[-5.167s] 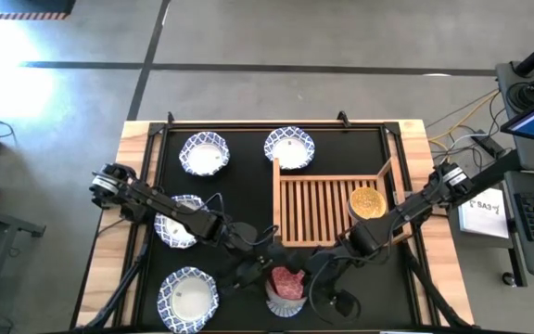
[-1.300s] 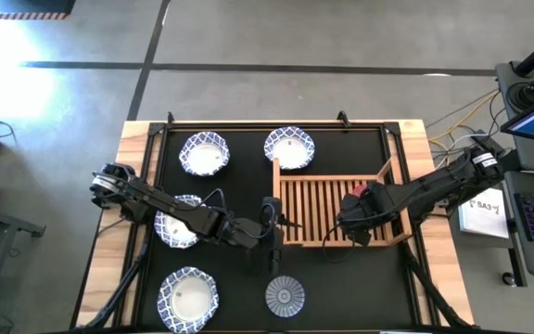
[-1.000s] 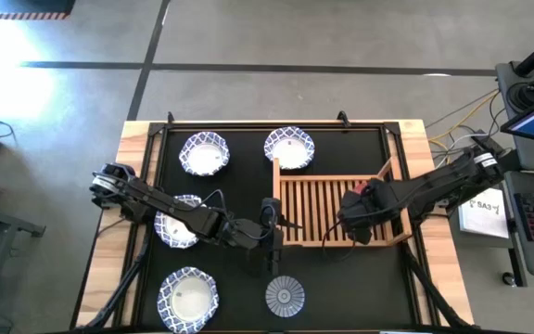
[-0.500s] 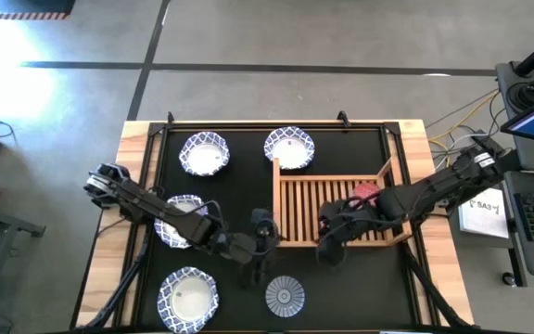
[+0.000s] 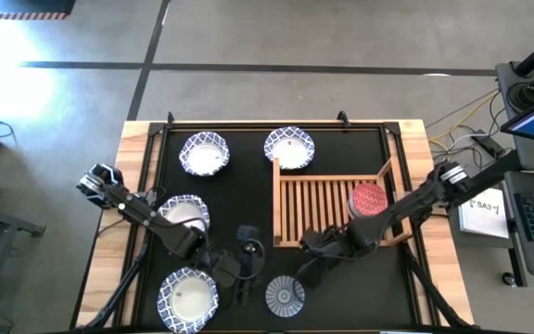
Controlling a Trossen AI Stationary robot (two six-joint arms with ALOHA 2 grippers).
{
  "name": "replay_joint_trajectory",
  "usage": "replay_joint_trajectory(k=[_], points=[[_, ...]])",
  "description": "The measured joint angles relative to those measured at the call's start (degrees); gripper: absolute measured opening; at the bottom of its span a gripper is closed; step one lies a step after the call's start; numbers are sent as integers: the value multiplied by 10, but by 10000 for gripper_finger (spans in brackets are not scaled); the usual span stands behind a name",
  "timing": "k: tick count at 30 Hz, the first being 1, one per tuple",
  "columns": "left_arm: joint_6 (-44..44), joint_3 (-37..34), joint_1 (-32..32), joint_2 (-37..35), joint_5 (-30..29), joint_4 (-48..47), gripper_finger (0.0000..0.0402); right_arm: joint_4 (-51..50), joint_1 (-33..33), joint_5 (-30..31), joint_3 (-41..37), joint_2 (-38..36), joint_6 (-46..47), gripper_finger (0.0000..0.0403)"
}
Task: Place and stack bowls onto a shelf
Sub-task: Stack the dark blue patterned bowl on top of the red patterned bowl on the shelf
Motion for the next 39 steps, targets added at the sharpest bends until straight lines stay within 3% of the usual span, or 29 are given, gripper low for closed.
replay_joint_trajectory(k=[19,27,39], points=[[-54,0,-54,0,-31,-23,204,12,25,-18,102,154,-20,152],[-67,0,-74,0,-50,-29,204,13,25,-17,100,173,-31,149],[-73,-1,-85,1,-74,-36,204,17,24,-11,95,195,-69,109]])
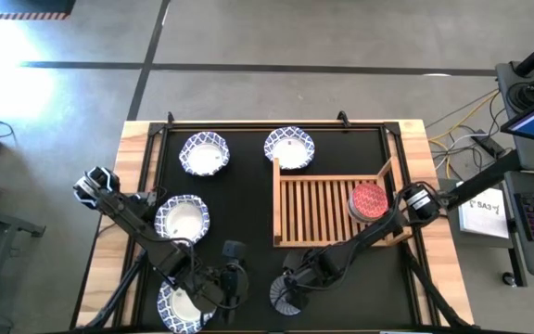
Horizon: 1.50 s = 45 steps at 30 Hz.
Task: Place and stack bowls onto a shelf
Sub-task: Stack the dark blue patterned bowl on top of the red patterned bowl on the shelf
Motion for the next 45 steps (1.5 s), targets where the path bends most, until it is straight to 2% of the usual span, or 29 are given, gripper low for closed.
replay_joint_trajectory(k=[8,15,23,28,36,43,45], points=[[-1,0,0,0,-1,-5,204,13,-1,-2,4,-1,-24,25],[-6,0,0,0,-1,-1,204,-13,-1,-13,7,-31,-30,17],[-6,0,0,0,-1,-1,204,-166,-15,-16,7,-100,-33,15],[-6,0,0,0,-30,1,204,-276,-30,-9,7,-171,-33,15],[-6,-1,0,0,-42,6,204,-432,-71,14,6,-294,-23,14],[-5,-1,0,0,-81,6,204,-549,-106,16,5,-360,-133,13],[-5,-1,0,0,-98,6,204,-573,-117,34,4,-371,-178,13]])
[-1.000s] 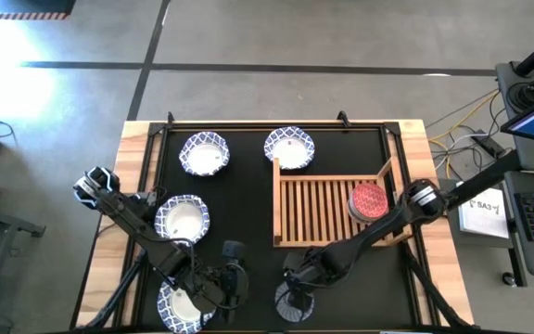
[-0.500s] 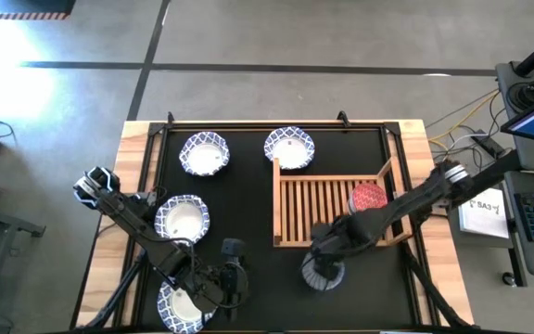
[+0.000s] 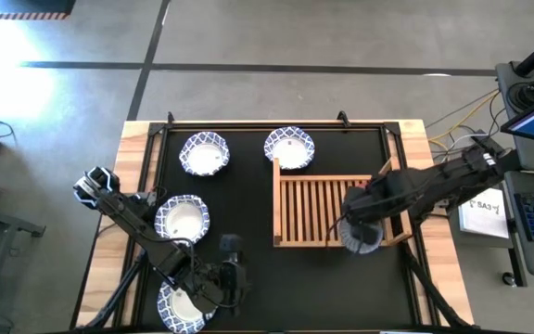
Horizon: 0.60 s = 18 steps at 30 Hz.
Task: Place and stack bowls onto a shelf
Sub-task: Stack the dark blue patterned bowl on top of the red patterned bowl on the shelf
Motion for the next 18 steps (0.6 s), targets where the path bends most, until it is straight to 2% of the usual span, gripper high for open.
replay_joint_trajectory(k=[5,11,18], points=[[8,0,0,0,-57,0,204,0,-38,33,-12,-20,-122,13],[16,0,0,-1,-107,0,204,-1,-107,41,-27,-30,-200,13],[35,0,2,-1,-129,0,204,-2,-199,39,-60,-41,-279,13]])
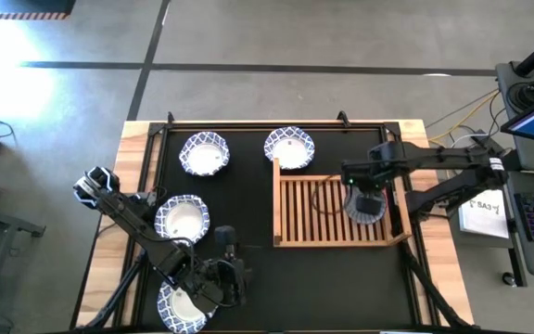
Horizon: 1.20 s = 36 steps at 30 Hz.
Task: Place and stack bowls onto a shelf
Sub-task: Stack the dark blue patterned bowl on top of the red patterned bowl on the shelf
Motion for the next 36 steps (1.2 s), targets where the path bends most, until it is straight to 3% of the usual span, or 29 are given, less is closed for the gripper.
replay_joint_trajectory(k=[6,14,24,36], points=[[10,0,1,0,-3,0,204,0,-60,-2,-6,0,-77,13],[10,0,1,0,-3,0,204,0,-125,-31,-45,0,-110,13],[12,0,1,0,-3,0,204,1,-137,-48,-102,0,-135,14],[12,0,6,0,-18,-1,204,14,-136,-23,-133,0,-146,69]])
